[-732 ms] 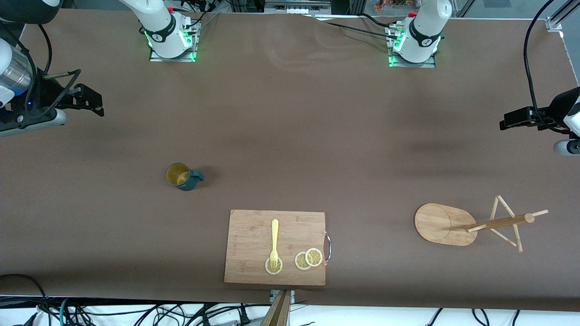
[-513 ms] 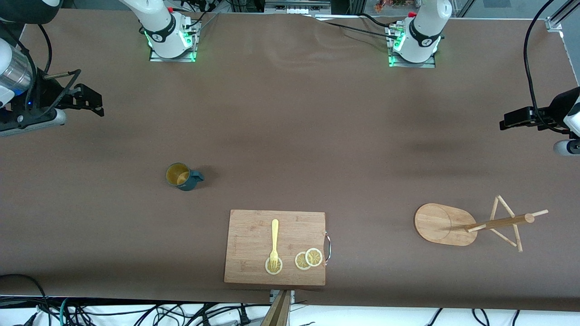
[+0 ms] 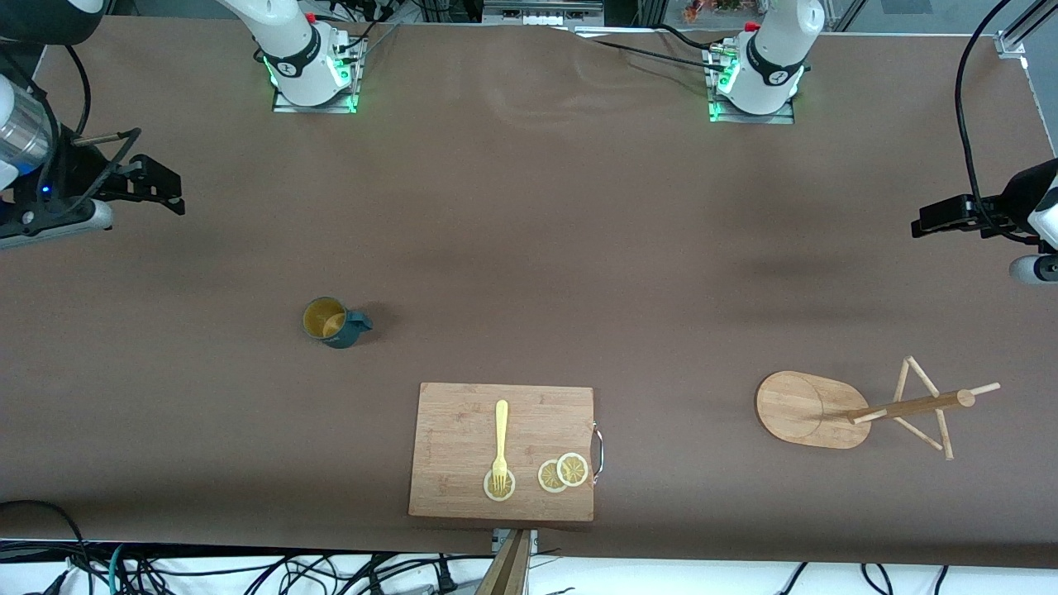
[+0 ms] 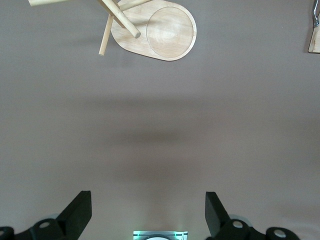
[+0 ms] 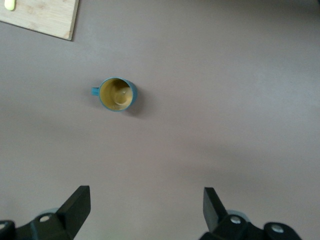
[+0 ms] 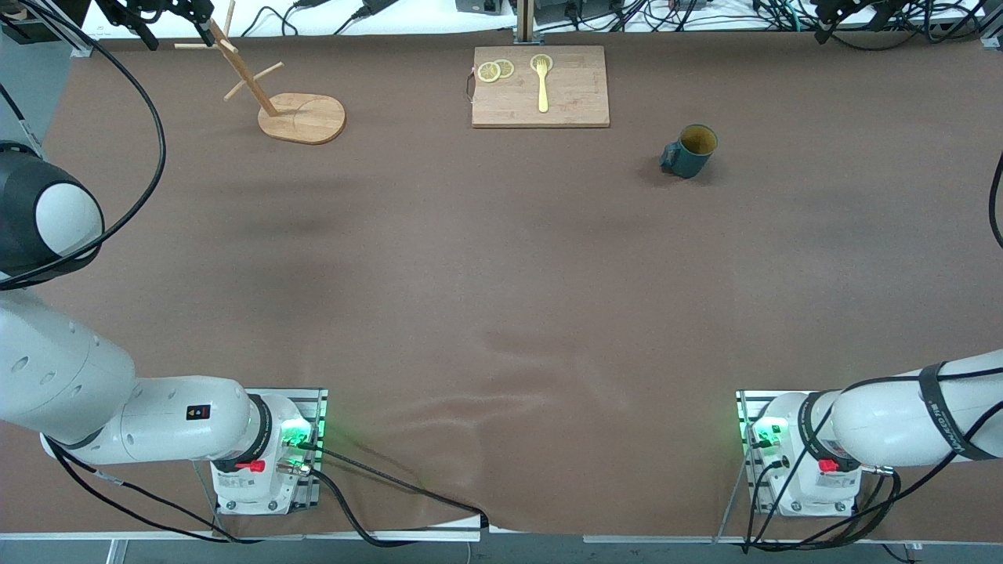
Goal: Pass cup and hang on rack
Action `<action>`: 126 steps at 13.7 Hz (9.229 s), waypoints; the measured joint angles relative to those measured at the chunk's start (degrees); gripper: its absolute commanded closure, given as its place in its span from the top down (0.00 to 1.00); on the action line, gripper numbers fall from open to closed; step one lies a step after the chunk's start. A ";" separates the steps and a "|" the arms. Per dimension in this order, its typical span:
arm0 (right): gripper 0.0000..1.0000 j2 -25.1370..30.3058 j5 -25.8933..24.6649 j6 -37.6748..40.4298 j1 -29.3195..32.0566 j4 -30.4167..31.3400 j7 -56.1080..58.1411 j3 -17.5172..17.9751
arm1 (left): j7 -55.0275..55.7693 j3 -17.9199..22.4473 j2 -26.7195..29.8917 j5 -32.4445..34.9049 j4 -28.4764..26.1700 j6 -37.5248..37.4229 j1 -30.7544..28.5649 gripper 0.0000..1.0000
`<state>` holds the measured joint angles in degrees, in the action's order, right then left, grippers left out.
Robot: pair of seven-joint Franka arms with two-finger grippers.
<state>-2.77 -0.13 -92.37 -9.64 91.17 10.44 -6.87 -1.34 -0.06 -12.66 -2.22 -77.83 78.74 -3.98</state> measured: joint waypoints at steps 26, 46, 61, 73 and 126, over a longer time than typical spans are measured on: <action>1.00 -5.56 0.39 -0.44 -0.51 -0.52 0.22 0.16 | 0.00 0.00 0.00 0.00 0.00 0.00 0.00 1.00; 0.99 -28.09 4.39 -23.46 -4.36 1.82 -0.21 1.26 | 0.00 0.00 0.00 0.00 -0.03 0.00 0.00 1.00; 0.33 -31.35 4.96 -26.68 -4.52 4.06 -0.29 1.24 | 0.00 0.00 0.00 0.00 -0.03 0.00 -0.01 1.00; 0.01 -33.15 8.31 -29.21 -13.08 2.12 -13.83 1.70 | 0.00 0.00 0.00 0.00 -0.03 0.00 -0.39 1.00; 1.00 -12.64 7.33 5.23 -30.79 -10.41 -14.15 -17.35 | -58.88 -16.31 -2.56 -16.29 -24.93 21.46 0.25 1.00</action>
<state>-15.41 7.20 -87.14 -40.43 80.77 -3.71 -24.22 -60.22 -16.37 -15.21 -18.51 -102.76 100.20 -3.73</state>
